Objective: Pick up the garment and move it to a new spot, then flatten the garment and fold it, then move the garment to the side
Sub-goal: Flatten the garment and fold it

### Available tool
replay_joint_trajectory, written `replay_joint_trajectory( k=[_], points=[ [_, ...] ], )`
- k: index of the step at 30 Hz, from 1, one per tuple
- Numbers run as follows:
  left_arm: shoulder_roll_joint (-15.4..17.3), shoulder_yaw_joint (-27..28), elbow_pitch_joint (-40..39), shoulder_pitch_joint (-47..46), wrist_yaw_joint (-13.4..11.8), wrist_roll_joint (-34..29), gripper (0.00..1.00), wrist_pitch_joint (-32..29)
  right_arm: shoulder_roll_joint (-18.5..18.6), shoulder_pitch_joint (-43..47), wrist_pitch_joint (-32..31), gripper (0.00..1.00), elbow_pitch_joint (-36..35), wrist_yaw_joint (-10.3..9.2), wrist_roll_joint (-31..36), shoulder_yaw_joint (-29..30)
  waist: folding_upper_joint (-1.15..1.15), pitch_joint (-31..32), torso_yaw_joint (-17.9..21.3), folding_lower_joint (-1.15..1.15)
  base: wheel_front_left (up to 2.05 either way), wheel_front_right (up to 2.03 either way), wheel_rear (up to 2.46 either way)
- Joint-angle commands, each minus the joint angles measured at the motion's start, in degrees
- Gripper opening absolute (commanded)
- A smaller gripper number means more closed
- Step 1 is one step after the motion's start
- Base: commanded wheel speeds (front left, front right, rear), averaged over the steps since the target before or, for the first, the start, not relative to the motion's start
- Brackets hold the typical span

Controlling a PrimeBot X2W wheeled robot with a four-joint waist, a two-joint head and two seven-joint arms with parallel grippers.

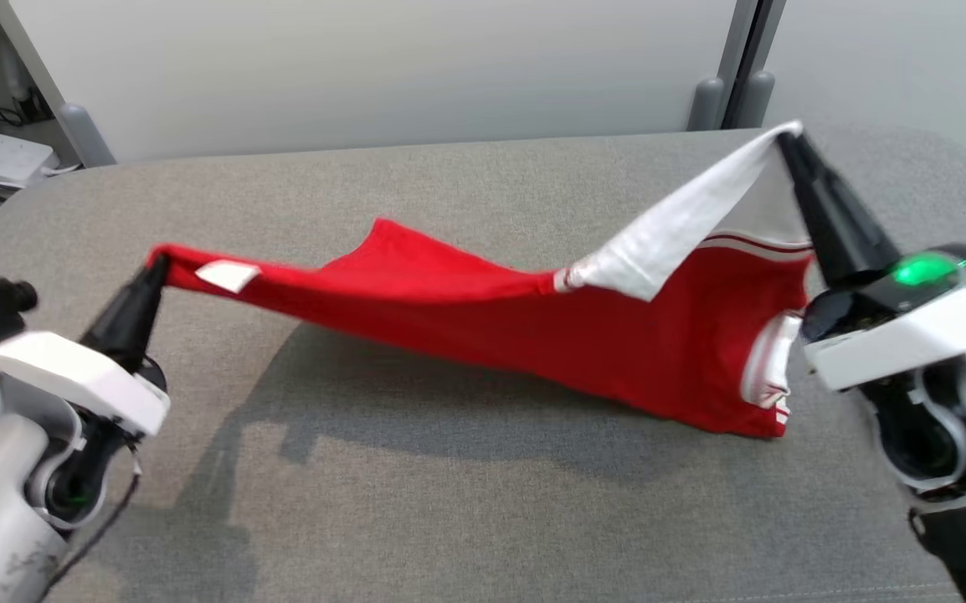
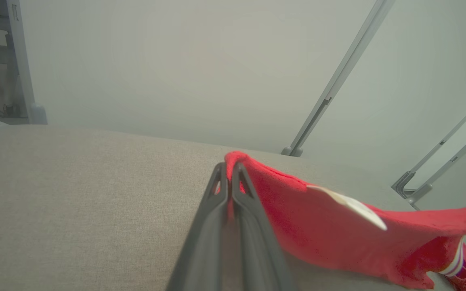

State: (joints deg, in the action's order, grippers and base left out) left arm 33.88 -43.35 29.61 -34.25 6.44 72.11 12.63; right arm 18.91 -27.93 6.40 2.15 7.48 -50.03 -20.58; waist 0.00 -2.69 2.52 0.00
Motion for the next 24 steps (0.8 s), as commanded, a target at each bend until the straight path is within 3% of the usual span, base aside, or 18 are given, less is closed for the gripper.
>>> replay_joint_trajectory(
  k=[1,8,14,21,24],
  points=[
    [3.54,3.36,-2.41,-2.51,-0.96,-0.01,0.00,0.93,0.95,-0.28,0.04,0.00,-3.54,0.01,-0.13,0.64,0.00,0.47,-0.15,0.00,0.00,0.00,0.00],
    [7.31,6.83,-17.57,-2.02,-8.33,0.82,0.00,0.88,-1.35,-1.36,-4.01,0.00,-11.42,0.01,1.40,4.22,0.00,2.18,-1.14,0.00,0.00,0.00,0.00],
    [7.02,6.19,-20.92,-0.46,-12.73,0.91,0.00,-0.26,-6.66,-3.68,-4.64,0.00,-5.74,0.01,3.54,4.25,0.00,0.75,-2.91,0.00,0.00,0.00,0.00],
    [0.25,1.53,-12.01,4.75,-8.90,3.39,0.00,-1.42,-9.92,-1.76,-6.79,0.00,7.62,0.01,3.96,-1.05,0.00,-1.67,-3.82,0.00,0.00,0.00,0.00],
    [-0.33,-0.74,-8.37,3.73,-6.50,4.20,0.00,-6.36,-9.34,-1.94,-11.64,0.00,11.25,0.01,2.53,-3.02,0.00,-2.07,-3.82,0.00,0.00,0.00,0.00]
  ],
)
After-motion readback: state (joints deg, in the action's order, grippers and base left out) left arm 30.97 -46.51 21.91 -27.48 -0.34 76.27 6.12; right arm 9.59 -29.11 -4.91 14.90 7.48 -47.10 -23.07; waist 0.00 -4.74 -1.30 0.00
